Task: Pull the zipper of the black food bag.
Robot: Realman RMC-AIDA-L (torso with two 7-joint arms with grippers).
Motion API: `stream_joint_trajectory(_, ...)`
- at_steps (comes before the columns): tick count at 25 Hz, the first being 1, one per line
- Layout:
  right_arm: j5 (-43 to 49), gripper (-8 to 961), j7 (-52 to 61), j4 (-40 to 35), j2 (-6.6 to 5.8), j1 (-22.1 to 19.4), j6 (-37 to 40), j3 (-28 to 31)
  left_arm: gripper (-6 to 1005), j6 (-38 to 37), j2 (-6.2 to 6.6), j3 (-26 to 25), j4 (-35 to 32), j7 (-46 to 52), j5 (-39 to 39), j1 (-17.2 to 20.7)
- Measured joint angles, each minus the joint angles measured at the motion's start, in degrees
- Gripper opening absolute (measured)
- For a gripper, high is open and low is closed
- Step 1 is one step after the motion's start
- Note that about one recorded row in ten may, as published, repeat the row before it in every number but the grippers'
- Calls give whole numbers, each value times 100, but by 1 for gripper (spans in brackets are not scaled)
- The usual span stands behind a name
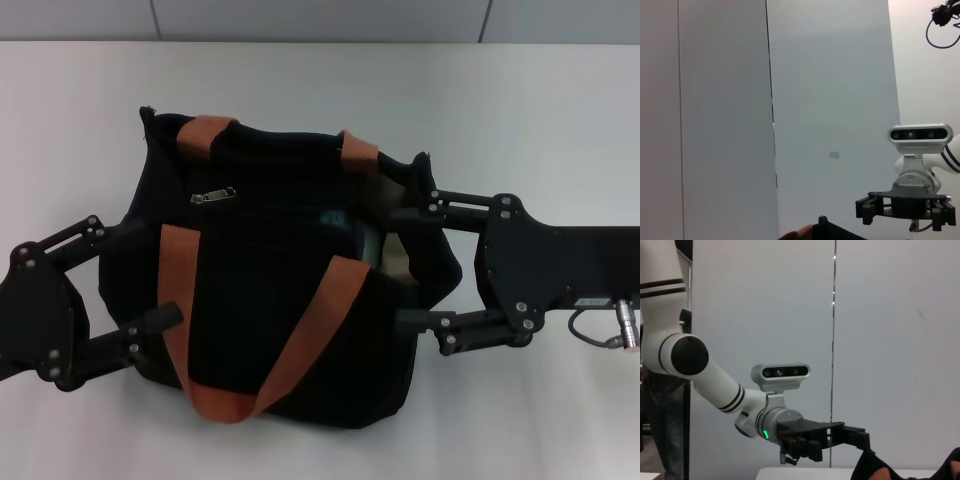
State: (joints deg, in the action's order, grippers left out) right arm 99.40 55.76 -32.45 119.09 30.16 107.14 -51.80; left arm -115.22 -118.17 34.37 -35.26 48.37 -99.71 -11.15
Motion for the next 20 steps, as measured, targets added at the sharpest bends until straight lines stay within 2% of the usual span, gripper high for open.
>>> stream_joint_trajectory(14, -114, 824, 21, 165, 22, -32, -71, 172, 752, 22, -22, -320, 32, -416, 66, 44)
stream_joint_trajectory(17, -150, 823, 22, 255, 24, -9, -89, 203, 752, 95, -22, -722, 50, -806, 68, 156)
stream_joint_trajectory(20, -204, 822, 21, 274, 25, -7, -122, 205, 752, 309, -22, -1390, 190, -1367, 52, 308)
